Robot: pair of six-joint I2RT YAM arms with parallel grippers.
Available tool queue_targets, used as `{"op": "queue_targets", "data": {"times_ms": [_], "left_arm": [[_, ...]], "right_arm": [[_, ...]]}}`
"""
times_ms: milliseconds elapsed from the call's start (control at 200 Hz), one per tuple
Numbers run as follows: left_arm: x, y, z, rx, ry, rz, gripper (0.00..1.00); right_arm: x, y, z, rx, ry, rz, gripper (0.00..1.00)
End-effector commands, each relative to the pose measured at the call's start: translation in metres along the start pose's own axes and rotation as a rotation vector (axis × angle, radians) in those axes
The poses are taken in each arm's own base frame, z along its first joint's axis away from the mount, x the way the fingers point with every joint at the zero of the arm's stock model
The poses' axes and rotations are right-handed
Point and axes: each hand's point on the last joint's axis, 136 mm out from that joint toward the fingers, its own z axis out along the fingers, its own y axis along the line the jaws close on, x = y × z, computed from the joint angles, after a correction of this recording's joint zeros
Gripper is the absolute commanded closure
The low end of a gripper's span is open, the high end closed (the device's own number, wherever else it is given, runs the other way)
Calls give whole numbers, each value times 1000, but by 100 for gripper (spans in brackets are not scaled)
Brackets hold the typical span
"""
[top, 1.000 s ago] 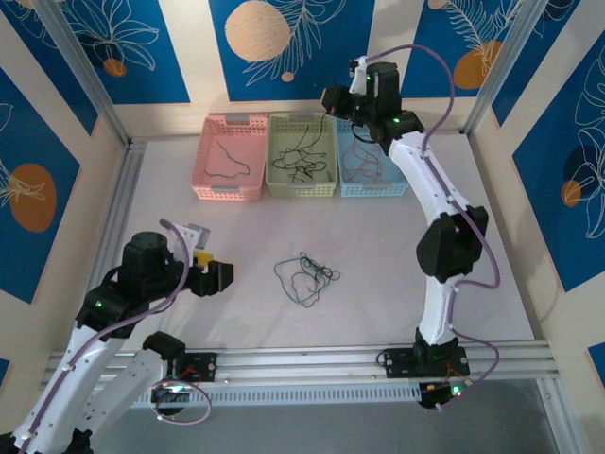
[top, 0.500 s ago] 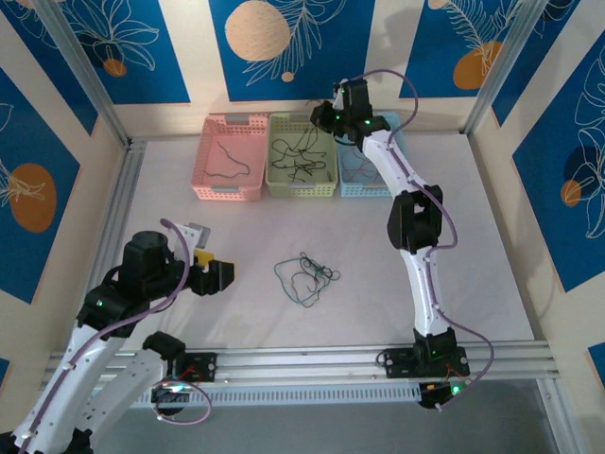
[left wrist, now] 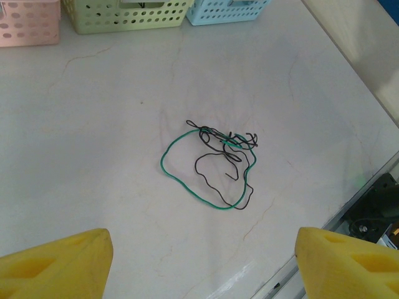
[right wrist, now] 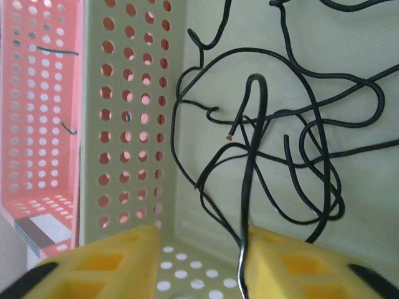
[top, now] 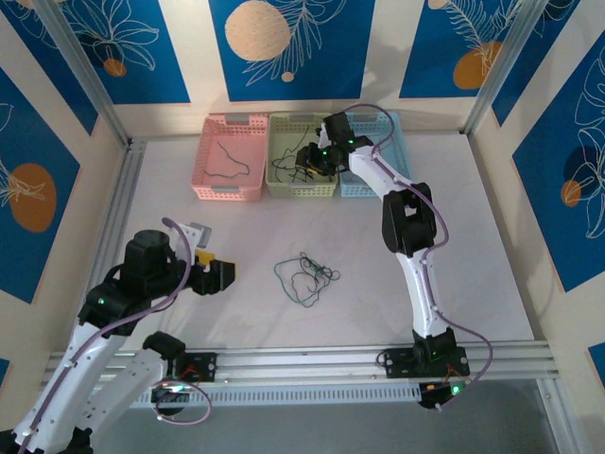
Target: Untangle the cables
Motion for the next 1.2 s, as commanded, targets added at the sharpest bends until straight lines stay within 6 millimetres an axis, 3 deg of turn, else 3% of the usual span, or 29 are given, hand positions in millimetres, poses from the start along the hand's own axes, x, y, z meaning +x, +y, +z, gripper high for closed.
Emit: {"op": "queue_targets", "data": {"times_ms": [0, 220, 315, 425, 690, 830, 995, 1195], "left_arm": [[-1, -1, 1, 14, -4, 20, 23], [0, -1, 3, 12, 1, 17, 22], [0, 0, 3, 9, 2, 16, 22], [0, 1, 4, 5, 6, 11, 22], [2, 0, 9, 21, 36, 1, 22], [2, 4, 14, -1, 64, -57, 23], [8, 19, 24, -75, 103, -162, 26], [9, 22, 28, -81, 101, -193, 26]], "right_arm": [[-21, 37, -62, -8, -92, -113, 52], [-21, 63, -130, -7, -234, -220, 48], [-2, 66, -153, -14, -254, -253, 48], [37, 58, -168, -43, -223, -252, 52], [174, 4, -160, -31, 83, -218, 55], [232, -21, -153, 16, 212, -228, 56], [271, -32, -145, 41, 306, -244, 58], [289, -33, -131, 142, 384, -374, 59]]}}
